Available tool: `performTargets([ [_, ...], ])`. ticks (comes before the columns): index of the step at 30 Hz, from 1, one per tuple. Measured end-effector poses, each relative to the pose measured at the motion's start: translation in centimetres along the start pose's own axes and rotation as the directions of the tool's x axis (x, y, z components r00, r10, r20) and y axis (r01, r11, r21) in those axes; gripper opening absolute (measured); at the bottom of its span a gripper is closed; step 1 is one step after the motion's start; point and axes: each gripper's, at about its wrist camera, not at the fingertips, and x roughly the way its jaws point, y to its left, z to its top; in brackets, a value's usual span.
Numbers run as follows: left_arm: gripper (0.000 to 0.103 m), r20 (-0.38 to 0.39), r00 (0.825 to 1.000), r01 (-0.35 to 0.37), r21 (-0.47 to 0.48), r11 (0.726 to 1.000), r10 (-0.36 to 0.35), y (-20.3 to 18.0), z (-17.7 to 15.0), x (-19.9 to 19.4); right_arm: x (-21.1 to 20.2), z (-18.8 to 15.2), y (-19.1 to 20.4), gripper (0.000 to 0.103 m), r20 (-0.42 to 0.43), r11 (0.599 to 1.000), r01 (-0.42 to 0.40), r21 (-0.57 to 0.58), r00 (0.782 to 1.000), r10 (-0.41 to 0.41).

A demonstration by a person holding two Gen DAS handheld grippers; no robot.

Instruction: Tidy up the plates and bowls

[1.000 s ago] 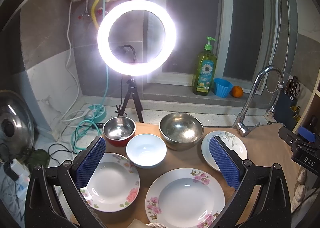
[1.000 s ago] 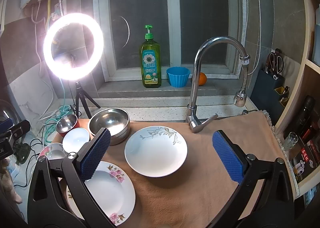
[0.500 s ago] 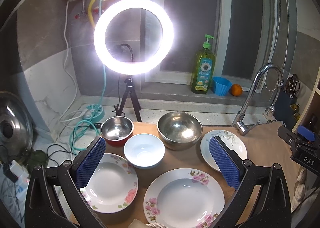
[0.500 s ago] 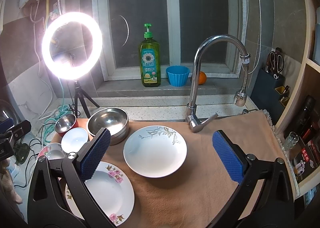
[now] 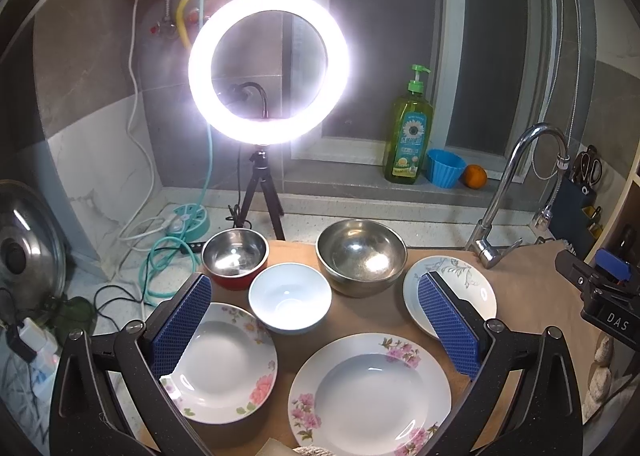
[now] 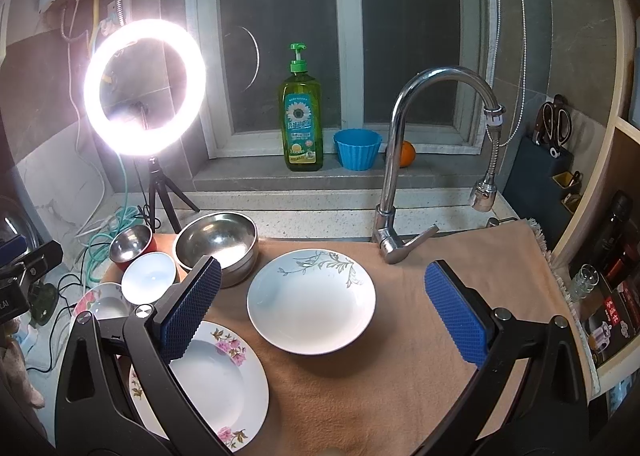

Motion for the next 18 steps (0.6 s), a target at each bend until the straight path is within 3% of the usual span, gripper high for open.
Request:
performTargets([
  [8, 0.103, -0.028, 1.0, -0.001, -0.005, 1.0, 0.001, 0.2, -0.6, 0.5, 0.7, -0.4, 0.5, 0.103, -0.022, 1.0, -0.003, -0.018, 1.0, 0.003],
  [16, 0.103, -0.113, 0.993, 0.019, -0.022, 1.0, -0.022, 1.4, -2.2, 1.7, 2.0, -1.4, 0.4, 0.103, -0.081, 0.999, -0.028, -0.03, 0.996, 0.026],
  [18, 0.098, -0.139, 0.99, 0.023, -0.028, 0.999, -0.027, 1.8, -2.8, 2.1, 2.5, -1.8, 0.2, 0.103, -0.104, 0.998, -0.053, -0.03, 0.993, 0.049],
])
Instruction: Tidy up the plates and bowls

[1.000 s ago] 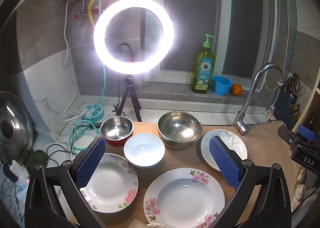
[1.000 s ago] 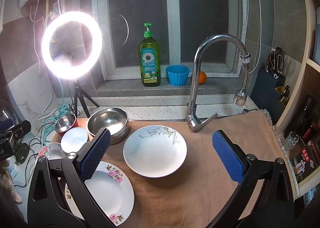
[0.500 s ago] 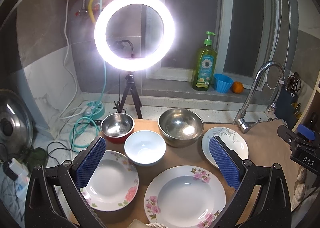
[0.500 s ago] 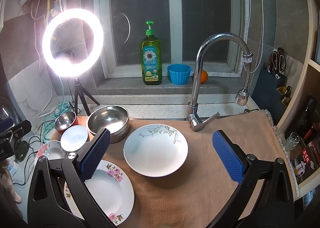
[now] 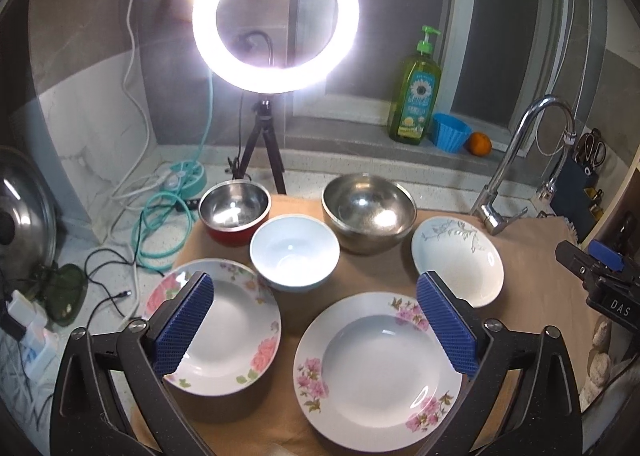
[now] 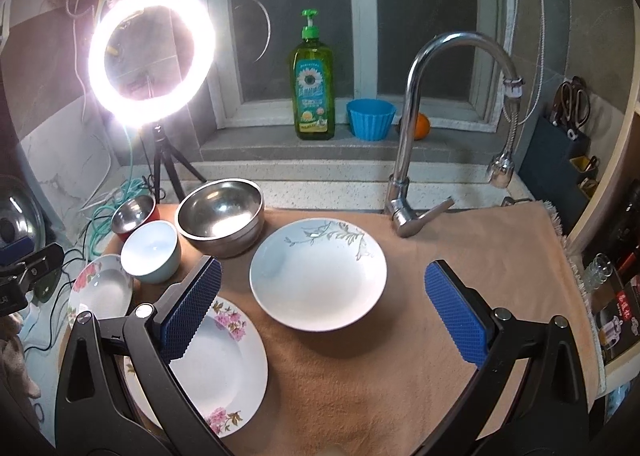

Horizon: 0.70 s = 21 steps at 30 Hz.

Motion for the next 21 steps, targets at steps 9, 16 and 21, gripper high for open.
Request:
performTargets([
  [9, 0.071, -0.171, 0.982, 0.064, -0.099, 0.993, -0.08, 2.9, -3.2, 2.4, 3.4, -2.8, -0.9, 0.083, -0.159, 0.994, -0.104, 0.043, 0.981, 0.11],
  [16, 0.049, -0.281, 0.941, 0.132, -0.206, 0.97, -0.188, 4.0, -6.1, 4.1, 6.9, -5.9, -1.0, 0.057, -0.326, 0.973, -0.206, 0.108, 0.917, 0.23],
  [21, 0.039, -0.337, 0.907, 0.151, -0.298, 0.943, -0.252, 4.5, -8.1, 5.2, 9.0, -7.7, -1.1, 0.045, -0.407, 0.958, -0.24, 0.158, 0.868, 0.284],
])
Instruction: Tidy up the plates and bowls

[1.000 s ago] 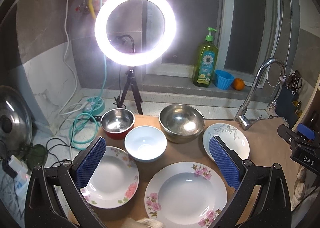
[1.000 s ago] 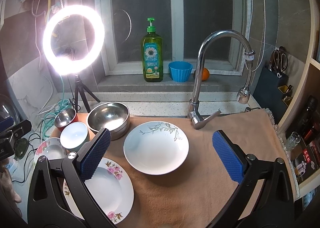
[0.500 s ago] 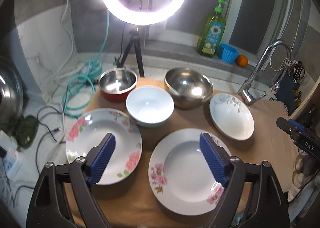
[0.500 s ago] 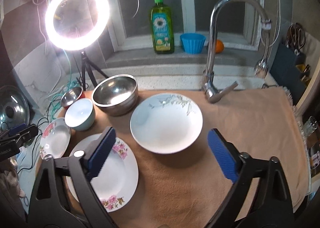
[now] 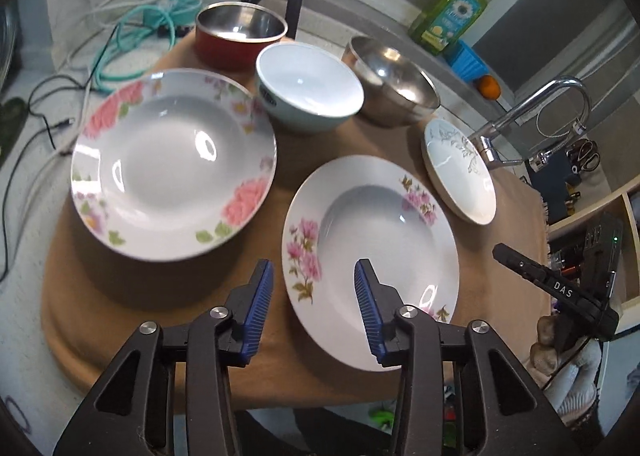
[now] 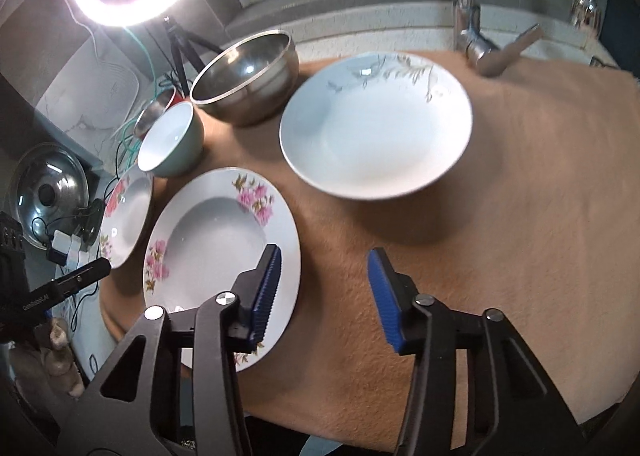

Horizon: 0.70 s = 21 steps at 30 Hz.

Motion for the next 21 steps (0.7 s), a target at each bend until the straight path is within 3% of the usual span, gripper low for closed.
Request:
performTargets([
  [8, 0.037, -0.042, 0.999, 0.004, -0.05, 0.999, -0.006, 1.0, -0.6, 1.8, 2.8, -0.5, -0.7, 0.036, -0.09, 0.997, -0.061, 0.052, 0.994, 0.065],
  [21, 0.025, -0.073, 0.997, 0.024, -0.068, 0.997, -0.029, 1.5, -0.4, 3.8, 5.3, 0.0, -0.5, 0.018, -0.147, 0.986, -0.133, 0.1, 0.978, 0.147],
])
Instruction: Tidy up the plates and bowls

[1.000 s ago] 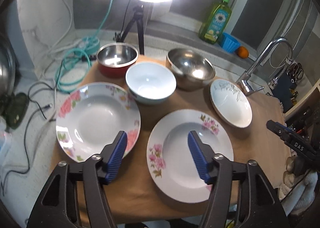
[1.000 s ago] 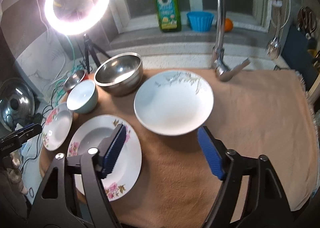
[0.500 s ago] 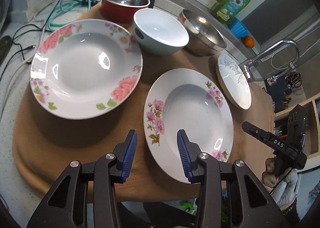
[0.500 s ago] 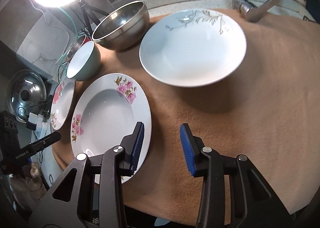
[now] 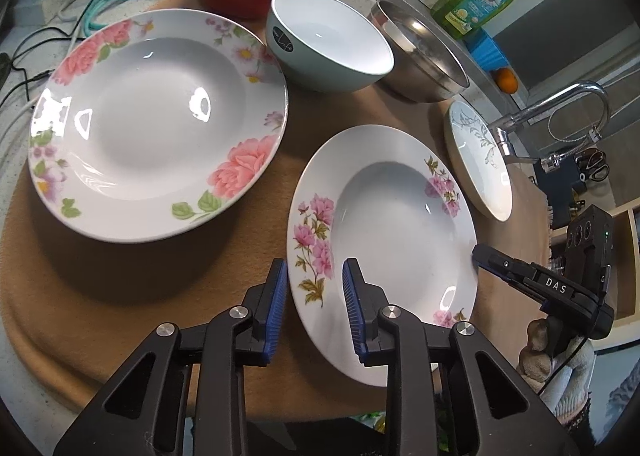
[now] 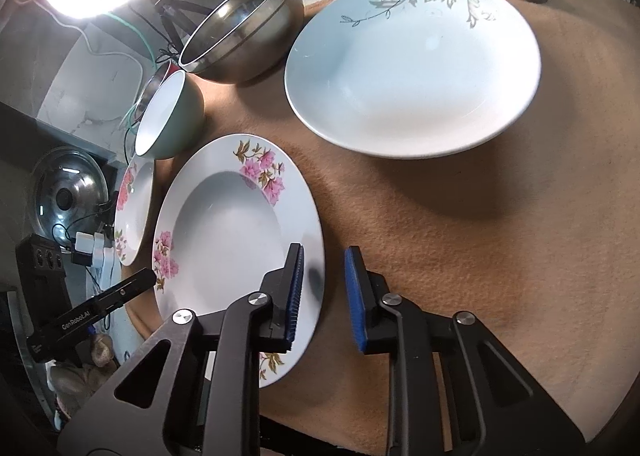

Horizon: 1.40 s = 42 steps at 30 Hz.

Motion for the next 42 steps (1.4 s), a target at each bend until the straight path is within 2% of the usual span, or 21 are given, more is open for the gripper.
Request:
performTargets([
  [7, 0.02, -0.004, 1.0, 0.002, -0.006, 1.0, -0.002, 0.4, 0.3, 0.4, 0.5, 0.1, 0.0, 0.015, -0.012, 1.0, -0.029, 0.007, 1.0, 0.029],
  [15, 0.019, -0.007, 1.0, -0.009, 0.007, 1.0, 0.009, 0.4, 0.3, 0.9, 0.8, 0.2, 0.1, 0.014, -0.017, 0.999, -0.047, 0.013, 0.999, 0.047],
  [23, 0.019, -0.007, 0.999, -0.035, 0.051, 0.998, 0.035, -0.3, 0.1, 0.9, 0.5, -0.2, -0.1, 0.014, -0.016, 0.999, -0.037, 0.011, 0.999, 0.037],
  [42, 0.02, -0.036, 0.999, -0.023, 0.105, 0.994, 0.027, -1.8, -1.4, 1.4, -1.7, -2.7, -1.4, 0.013, -0.006, 1.0, -0.013, 0.027, 1.0, 0.013],
])
